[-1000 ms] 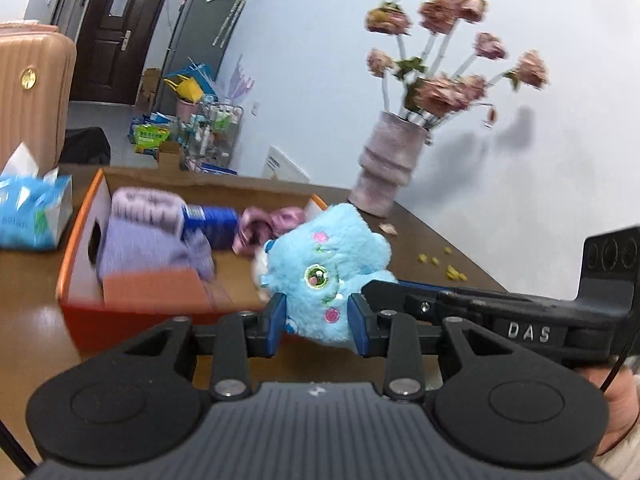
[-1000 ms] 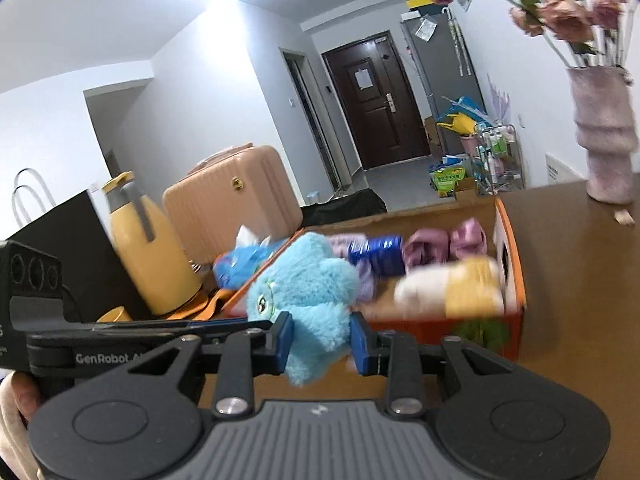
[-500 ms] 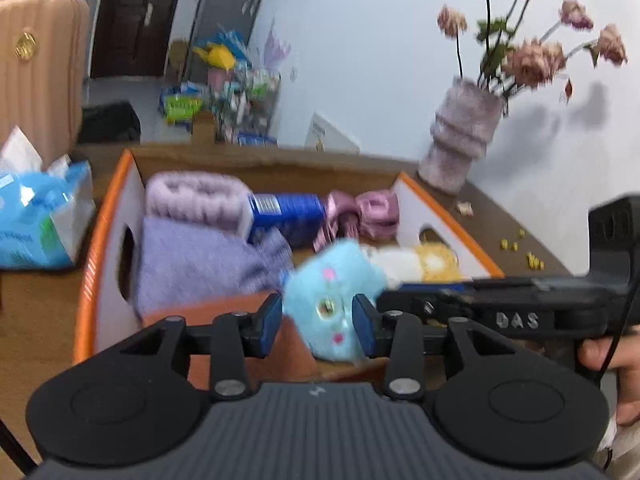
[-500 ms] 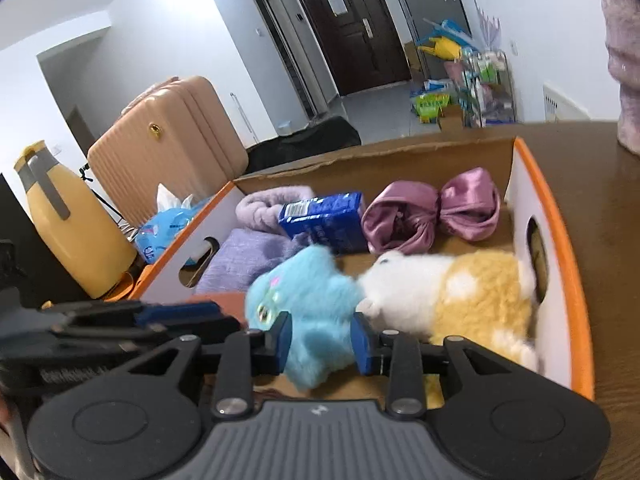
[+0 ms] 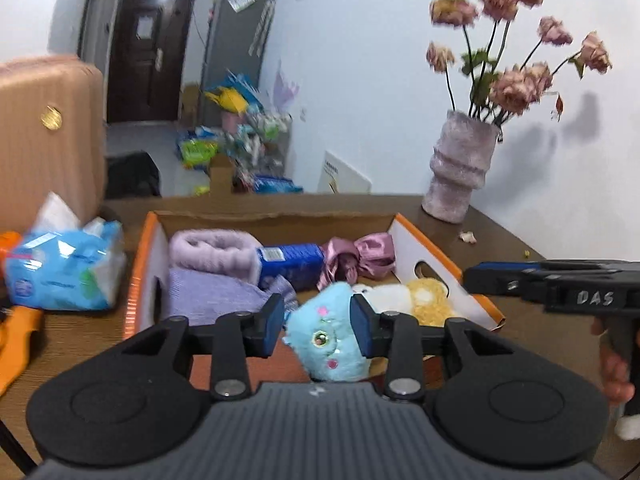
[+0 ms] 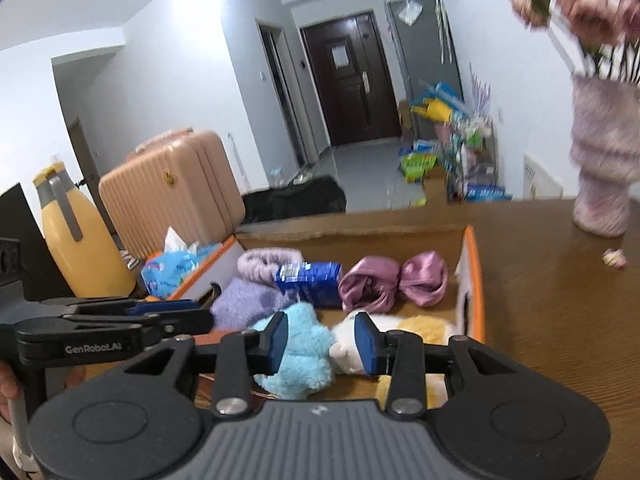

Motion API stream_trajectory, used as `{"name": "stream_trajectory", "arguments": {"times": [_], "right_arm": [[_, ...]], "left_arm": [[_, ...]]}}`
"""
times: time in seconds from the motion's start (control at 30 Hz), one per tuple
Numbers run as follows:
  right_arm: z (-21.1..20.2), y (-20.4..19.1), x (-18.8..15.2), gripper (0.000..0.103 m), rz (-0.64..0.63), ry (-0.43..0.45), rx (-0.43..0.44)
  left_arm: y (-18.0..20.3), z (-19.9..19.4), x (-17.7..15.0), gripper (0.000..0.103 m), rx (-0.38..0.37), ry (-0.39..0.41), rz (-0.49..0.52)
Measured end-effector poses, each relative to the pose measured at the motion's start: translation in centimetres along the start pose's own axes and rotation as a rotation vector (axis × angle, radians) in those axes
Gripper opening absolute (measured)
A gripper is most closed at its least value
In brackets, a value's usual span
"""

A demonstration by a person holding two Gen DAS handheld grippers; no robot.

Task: Organize soft objects
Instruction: 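Open both tools and withdraw them from the box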

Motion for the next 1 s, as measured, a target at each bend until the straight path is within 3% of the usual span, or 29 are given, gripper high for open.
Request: {"name": "stream_trajectory", "arguments": {"times": [0.17,0.33,0.5,0.7,1.0], "right_arm": [[-5.4,-1.8,0.0,0.043,-0.060,0.102,-0.046],[-11.0,-4.0,-1.8,0.059,-0.148,0.231,-0.098],[-15.4,-5.9,-5.5,0.072,-0.183,0.312,-0.151],[-19.5,-8.3,-11.2,0.087,-0.214,0.356,-0.169],[-23.1,-9.7,-19.5,0.088,-0.158,0.328,-0.152]], "left_arm": [[0.6,-6.4,-0.5,0.048,0.083,0.102,0.019],[2.1,-12.8,-3.5,0.073,0.196,0.233,0.054],[3.9,-17.7,-8.0,0.099,0.301,0.307,0.087],[5.0,-22.9,-13.2,0.103,0.346,0.343,0.074],[5.7,-25.6,-19.2,0.103,0.328,0.278,0.051]]}}
Point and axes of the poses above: each gripper's, at about its wrist camera, not at the fingertips, and z roughly the way its jaws point, y to its right, x to its top, the point moved 2 cm from there along z, roughly the way its jaws point, and after that the axes turned 2 degrees about y, right-handed, at the moved point
